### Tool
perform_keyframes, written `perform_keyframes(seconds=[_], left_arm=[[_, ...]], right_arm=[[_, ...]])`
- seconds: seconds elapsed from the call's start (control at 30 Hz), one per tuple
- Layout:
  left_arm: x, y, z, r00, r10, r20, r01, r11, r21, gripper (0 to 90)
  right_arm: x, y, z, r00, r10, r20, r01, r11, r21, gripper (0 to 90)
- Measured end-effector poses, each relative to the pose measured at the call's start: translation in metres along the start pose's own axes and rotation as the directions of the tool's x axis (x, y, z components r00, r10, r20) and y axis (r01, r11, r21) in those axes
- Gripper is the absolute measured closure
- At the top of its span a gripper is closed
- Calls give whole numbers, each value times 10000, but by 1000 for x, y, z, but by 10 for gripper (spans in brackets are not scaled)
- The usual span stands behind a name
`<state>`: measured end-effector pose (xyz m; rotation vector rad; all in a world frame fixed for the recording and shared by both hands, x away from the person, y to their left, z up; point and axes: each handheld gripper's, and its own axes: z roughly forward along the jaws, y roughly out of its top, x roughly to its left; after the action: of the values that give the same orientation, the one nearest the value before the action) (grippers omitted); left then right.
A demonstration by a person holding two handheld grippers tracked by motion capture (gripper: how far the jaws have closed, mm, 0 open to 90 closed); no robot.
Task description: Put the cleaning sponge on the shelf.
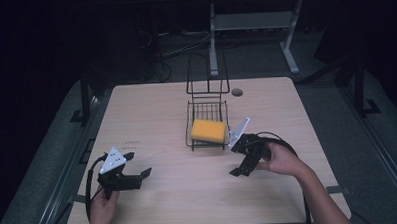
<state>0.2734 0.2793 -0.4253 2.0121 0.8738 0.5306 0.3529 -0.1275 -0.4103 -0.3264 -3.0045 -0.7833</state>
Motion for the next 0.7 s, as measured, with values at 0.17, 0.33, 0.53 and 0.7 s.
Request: perform_keyframes(seconds=[0.17, 0.33, 0.53, 0.7], left_arm=[[0, 0, 0, 10000, 1, 0, -1, 10000, -6, 153], [-1, 0, 1, 10000, 14, 12, -14, 10000, -11, 153], [-1, 0, 0, 10000, 14, 10, -14, 10000, -6, 153], [-1, 0, 0, 10000, 5, 23, -5, 10000, -5, 153]], right_arm=[[2, -7, -1, 10000, 78, 60, -78, 10000, 57, 135], [3, -11, -2, 9999, 139, 86, -140, 9999, 77, 135], [5, -17, -1, 9997, 236, 99, -237, 9996, 164, 141], [6, -23, -2, 9992, 359, 152, -362, 9992, 195, 141]])
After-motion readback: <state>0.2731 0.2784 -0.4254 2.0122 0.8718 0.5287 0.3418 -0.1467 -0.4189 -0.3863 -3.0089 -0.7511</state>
